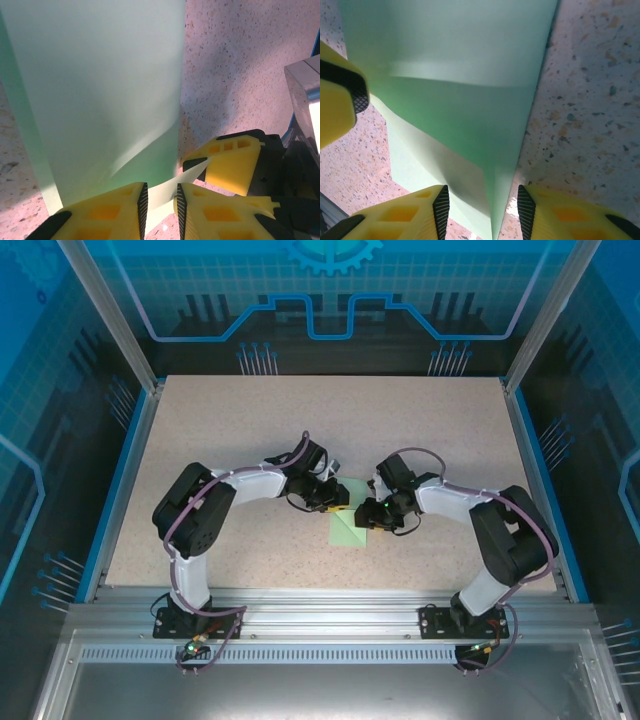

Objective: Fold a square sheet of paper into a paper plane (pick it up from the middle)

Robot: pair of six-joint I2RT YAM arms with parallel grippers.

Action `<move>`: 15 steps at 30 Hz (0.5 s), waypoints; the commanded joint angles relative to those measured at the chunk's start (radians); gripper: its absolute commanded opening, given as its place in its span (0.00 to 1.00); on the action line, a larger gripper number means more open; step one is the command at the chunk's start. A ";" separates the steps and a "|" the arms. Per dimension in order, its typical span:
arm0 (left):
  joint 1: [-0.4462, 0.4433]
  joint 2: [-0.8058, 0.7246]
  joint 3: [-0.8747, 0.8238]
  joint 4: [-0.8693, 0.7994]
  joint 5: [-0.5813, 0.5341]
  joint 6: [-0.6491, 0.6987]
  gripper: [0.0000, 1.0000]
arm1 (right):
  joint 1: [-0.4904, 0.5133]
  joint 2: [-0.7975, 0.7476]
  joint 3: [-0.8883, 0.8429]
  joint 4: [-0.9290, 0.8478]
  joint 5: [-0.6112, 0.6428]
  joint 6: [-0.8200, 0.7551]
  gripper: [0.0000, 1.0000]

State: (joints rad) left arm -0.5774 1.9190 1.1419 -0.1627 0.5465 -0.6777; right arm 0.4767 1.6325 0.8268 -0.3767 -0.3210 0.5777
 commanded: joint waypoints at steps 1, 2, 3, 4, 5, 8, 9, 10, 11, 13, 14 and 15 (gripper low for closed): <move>-0.001 -0.019 -0.019 -0.034 0.000 0.022 0.26 | -0.013 0.022 0.028 0.018 -0.007 0.014 0.45; -0.001 -0.013 -0.018 -0.036 0.000 0.025 0.26 | -0.013 0.026 0.029 0.018 -0.009 0.016 0.45; -0.001 -0.009 -0.018 -0.040 -0.002 0.026 0.26 | -0.013 0.029 0.030 0.019 -0.009 0.016 0.46; -0.002 -0.004 -0.019 -0.041 -0.003 0.028 0.26 | -0.012 0.029 0.028 0.023 -0.014 0.017 0.45; -0.001 0.000 -0.019 -0.040 -0.003 0.030 0.26 | -0.013 0.029 0.024 0.029 -0.021 0.017 0.46; -0.001 0.009 -0.018 -0.040 -0.006 0.029 0.26 | -0.013 0.030 0.015 0.051 -0.043 0.022 0.44; -0.001 0.013 -0.015 -0.043 -0.008 0.030 0.25 | -0.012 0.031 0.013 0.056 -0.045 0.025 0.43; 0.000 0.016 -0.015 -0.044 -0.011 0.030 0.25 | -0.013 0.034 0.011 0.063 -0.050 0.027 0.42; -0.001 0.020 -0.014 -0.044 -0.012 0.029 0.25 | -0.013 0.035 0.010 0.067 -0.054 0.030 0.42; -0.002 0.027 -0.014 -0.049 -0.015 0.028 0.25 | -0.013 0.035 0.011 0.071 -0.056 0.033 0.40; -0.001 0.030 -0.013 -0.049 -0.015 0.030 0.25 | -0.012 0.032 0.008 0.073 -0.056 0.034 0.40; -0.001 0.032 -0.012 -0.051 -0.018 0.031 0.25 | -0.013 0.030 0.009 0.072 -0.055 0.033 0.40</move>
State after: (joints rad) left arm -0.5774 1.9240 1.1416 -0.1795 0.5415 -0.6727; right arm 0.4767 1.6539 0.8276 -0.3225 -0.3515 0.5991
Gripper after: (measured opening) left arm 0.254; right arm 0.402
